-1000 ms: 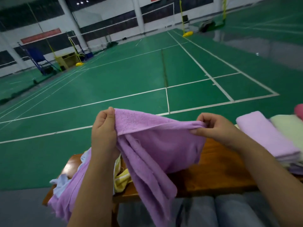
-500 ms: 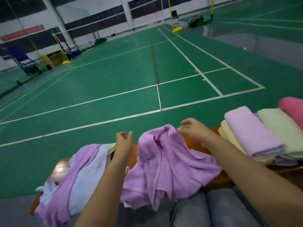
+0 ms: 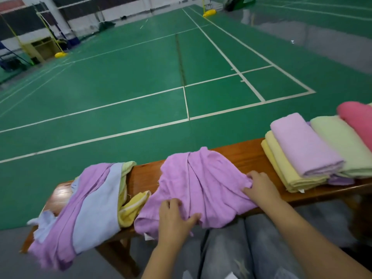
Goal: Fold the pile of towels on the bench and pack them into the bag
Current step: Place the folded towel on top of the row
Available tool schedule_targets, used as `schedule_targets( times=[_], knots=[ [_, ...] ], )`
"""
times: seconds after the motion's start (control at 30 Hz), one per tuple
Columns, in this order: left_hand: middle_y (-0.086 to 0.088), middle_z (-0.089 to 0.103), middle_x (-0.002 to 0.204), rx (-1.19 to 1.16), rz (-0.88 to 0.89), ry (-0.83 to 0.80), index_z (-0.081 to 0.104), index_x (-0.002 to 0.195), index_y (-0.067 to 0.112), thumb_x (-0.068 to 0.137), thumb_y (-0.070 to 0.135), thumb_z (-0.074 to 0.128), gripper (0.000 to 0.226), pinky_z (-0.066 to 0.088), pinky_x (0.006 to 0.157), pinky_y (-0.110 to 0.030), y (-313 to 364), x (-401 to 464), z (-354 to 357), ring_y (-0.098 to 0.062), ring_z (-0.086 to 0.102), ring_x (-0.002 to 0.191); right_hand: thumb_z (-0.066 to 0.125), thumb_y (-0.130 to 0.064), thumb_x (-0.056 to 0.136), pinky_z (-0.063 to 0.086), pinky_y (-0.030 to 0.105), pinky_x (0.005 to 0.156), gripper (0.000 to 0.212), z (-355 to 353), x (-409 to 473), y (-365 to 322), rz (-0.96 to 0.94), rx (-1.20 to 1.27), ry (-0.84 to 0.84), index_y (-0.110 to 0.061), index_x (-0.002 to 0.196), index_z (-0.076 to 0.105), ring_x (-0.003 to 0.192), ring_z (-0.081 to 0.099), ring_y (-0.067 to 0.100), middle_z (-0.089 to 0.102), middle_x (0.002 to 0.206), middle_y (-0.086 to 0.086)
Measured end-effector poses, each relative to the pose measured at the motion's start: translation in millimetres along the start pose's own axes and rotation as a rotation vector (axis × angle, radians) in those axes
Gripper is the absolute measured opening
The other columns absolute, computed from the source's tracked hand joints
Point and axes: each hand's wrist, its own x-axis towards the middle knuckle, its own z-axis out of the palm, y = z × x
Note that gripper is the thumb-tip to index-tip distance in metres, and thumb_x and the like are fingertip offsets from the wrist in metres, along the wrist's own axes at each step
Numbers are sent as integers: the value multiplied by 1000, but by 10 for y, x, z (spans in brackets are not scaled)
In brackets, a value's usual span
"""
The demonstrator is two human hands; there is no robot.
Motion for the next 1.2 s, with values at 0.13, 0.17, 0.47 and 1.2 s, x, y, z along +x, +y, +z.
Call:
schedule_targets(
  times=[0.13,0.17,0.47,1.2],
  knots=[
    [0,49,101,-14,-67,-172,54,104,18,75,18,73,34,46,79,-33,-39,-26,-122,-19,52,89,71,-14,78,38,26,69,30,-32,-99,43,-19,199,-30,-8,107,62,91,59,25,66,100,10],
    [0,54,97,-19,-64,-178,56,101,19,79,13,67,25,48,77,-33,-30,-29,-187,-17,55,83,71,-12,78,37,25,67,24,-63,-122,40,-30,261,-18,-9,101,64,87,58,21,66,94,7],
    [8,66,88,-387,8,-51,65,92,21,94,20,60,5,47,57,-10,545,-132,-662,-9,62,83,65,-23,86,41,28,72,9,-364,-275,-168,-195,243,298,-19,81,59,85,54,18,59,96,3],
    [-12,71,96,-1052,-230,-269,59,111,12,90,5,64,24,57,71,-28,1108,-296,-664,-20,73,84,65,9,80,49,12,82,21,-390,-966,-750,-589,422,32,12,101,67,90,60,17,69,96,23]
  ],
)
